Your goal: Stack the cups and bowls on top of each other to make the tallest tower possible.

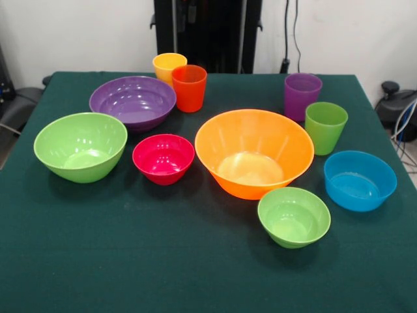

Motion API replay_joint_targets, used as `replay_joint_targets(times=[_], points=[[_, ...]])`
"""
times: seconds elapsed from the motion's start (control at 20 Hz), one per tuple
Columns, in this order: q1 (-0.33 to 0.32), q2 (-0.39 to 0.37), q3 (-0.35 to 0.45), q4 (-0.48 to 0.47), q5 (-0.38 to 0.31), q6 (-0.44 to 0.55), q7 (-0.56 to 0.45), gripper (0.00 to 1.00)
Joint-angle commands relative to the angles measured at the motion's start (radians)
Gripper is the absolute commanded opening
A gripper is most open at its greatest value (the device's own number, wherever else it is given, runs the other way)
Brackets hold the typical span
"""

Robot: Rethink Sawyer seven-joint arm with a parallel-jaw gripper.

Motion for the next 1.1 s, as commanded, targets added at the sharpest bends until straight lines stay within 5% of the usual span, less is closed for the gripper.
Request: replay_joint_targets(times=[0.05,0.45,0.7,1.1], points=[[0.011,0.027,0.166,-0.073,-0.116,0.020,-0.194,1.00],[0.002,0.000,0.214,-0.076,-0.206,0.050,-0.278,1.00],[-0.078,-0.107,0.313,-0.047,-0.212,0.082,-0.510,1.00],[-0.127,-0.194,0.401,-0.025,-0.227,0.130,-0.711,1.00]])
